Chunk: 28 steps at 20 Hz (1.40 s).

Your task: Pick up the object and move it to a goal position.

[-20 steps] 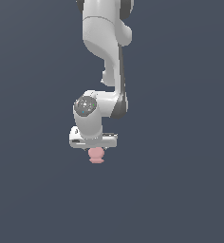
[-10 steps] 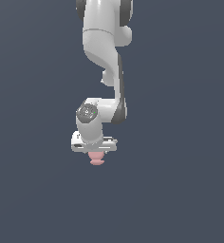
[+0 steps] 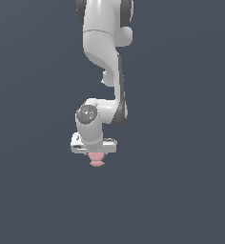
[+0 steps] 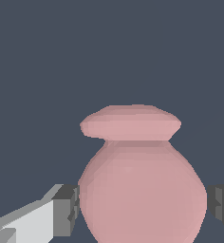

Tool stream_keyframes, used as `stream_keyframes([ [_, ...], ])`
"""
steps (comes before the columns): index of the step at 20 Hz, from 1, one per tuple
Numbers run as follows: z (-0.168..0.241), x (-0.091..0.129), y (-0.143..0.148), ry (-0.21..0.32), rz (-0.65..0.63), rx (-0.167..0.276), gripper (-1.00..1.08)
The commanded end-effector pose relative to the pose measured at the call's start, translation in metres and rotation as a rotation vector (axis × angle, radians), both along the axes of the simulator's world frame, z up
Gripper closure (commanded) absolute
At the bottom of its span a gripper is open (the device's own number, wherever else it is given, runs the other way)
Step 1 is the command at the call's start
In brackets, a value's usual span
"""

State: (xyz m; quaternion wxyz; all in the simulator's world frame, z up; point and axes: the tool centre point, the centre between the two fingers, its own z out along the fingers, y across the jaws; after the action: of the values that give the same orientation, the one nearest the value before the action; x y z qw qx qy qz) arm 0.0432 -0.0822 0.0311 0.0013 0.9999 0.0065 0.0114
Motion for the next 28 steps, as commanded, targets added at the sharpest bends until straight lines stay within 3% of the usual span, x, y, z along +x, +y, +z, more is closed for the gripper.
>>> stream_keyframes([
  [1,-0.016,-0.008,0.002,0.023,0.002,0.003,1.08],
  [4,-0.016,-0.008,0.002,0.023,0.002,0.003,1.08],
  [5,0.001,0.003,0.002,-0.008,0.003,0.0,1.08],
  [15,0.025,-0.001,0.018,-0.006,0.003,0.0,1.08],
  [28,0.133,-0.021,0.093,0.002,0.003,-0.001,1.08],
])
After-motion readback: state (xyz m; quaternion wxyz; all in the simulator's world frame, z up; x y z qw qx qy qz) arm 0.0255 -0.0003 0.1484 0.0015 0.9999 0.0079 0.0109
